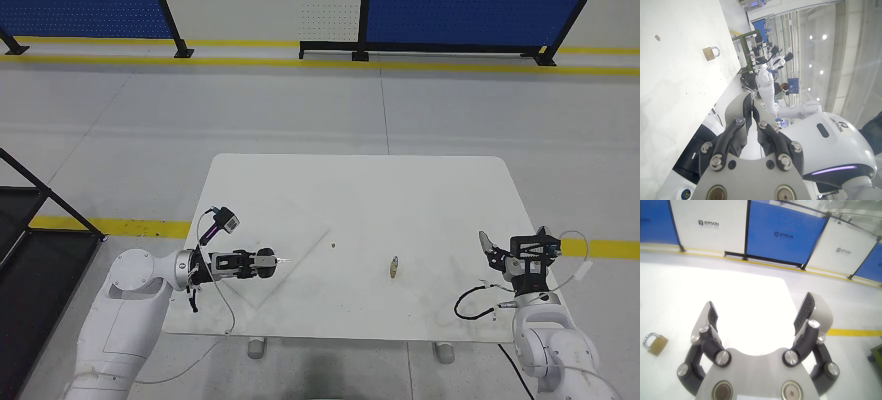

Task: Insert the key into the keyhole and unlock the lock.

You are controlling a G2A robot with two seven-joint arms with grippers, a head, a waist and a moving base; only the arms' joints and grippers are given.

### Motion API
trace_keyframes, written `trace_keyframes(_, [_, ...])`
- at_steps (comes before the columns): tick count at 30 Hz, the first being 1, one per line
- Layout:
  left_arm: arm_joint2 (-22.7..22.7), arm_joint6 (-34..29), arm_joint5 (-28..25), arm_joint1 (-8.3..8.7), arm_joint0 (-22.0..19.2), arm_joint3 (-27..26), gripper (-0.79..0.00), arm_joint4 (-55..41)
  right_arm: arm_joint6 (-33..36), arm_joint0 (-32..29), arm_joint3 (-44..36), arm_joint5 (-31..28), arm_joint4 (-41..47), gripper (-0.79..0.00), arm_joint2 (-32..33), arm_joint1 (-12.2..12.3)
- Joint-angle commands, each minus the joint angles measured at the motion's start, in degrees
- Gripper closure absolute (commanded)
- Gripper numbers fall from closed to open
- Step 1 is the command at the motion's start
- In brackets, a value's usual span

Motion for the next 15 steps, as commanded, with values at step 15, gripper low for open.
trace_keyframes(15, [0.0,0.0,0.0,0.0,0.0,0.0,0.0,0.0,4.0,0.4,-0.3,-7.1,-5.0,-0.785,-4.8,0.1])
